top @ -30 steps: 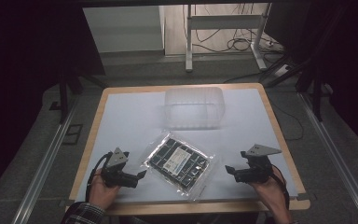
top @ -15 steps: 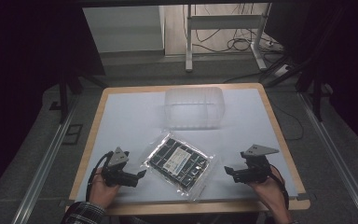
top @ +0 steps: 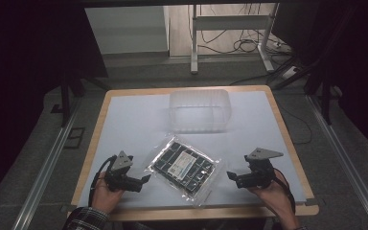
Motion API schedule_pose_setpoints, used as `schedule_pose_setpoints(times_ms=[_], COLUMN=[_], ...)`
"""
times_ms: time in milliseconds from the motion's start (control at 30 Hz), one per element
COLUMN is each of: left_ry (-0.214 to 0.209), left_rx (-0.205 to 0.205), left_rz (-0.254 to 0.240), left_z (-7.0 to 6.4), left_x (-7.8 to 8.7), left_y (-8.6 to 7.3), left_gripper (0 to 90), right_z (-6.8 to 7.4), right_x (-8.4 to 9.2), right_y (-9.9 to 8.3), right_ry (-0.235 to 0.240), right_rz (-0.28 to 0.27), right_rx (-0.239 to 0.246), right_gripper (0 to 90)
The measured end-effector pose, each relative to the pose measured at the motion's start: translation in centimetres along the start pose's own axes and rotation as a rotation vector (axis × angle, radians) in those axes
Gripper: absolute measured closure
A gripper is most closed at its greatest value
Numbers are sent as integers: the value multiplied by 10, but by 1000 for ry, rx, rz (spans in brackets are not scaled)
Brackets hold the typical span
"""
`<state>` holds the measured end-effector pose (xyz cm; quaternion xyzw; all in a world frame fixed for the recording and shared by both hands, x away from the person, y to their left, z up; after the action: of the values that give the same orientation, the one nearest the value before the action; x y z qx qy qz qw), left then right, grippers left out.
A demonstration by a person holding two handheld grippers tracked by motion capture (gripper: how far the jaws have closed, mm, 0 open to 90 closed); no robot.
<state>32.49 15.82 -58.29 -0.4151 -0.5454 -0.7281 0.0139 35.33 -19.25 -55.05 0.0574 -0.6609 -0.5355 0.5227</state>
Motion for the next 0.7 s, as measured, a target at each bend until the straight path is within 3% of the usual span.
schedule_pose_setpoints(times_ms=[300, 433, 700], left_ry=[4, 6, 8], left_rx=[1, -4, -4], left_rz=[-3, -5, -7], left_z=[1, 1, 1], left_x=[1, 1, 1], left_y=[0, 1, 1], left_gripper=[25, 26, 27], right_z=[17, 32, 49], right_x=[-1, -6, -13], right_y=[9, 16, 23], right_ry=[47, 62, 98], right_rz=[8, 10, 19], right_rx=[13, 64, 111], right_gripper=[187, 291, 460])
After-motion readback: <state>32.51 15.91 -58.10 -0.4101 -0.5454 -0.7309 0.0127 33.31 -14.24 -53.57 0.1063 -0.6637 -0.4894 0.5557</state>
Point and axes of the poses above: each handheld gripper's, and its own axes: x roughly backward along the jaws, y roughly out of its top, z roughly to its left, the point moved 9 cm from there along -x, roughly forward along the jaws, and after that the axes turned 6 degrees about y, right-handed, at the moved point
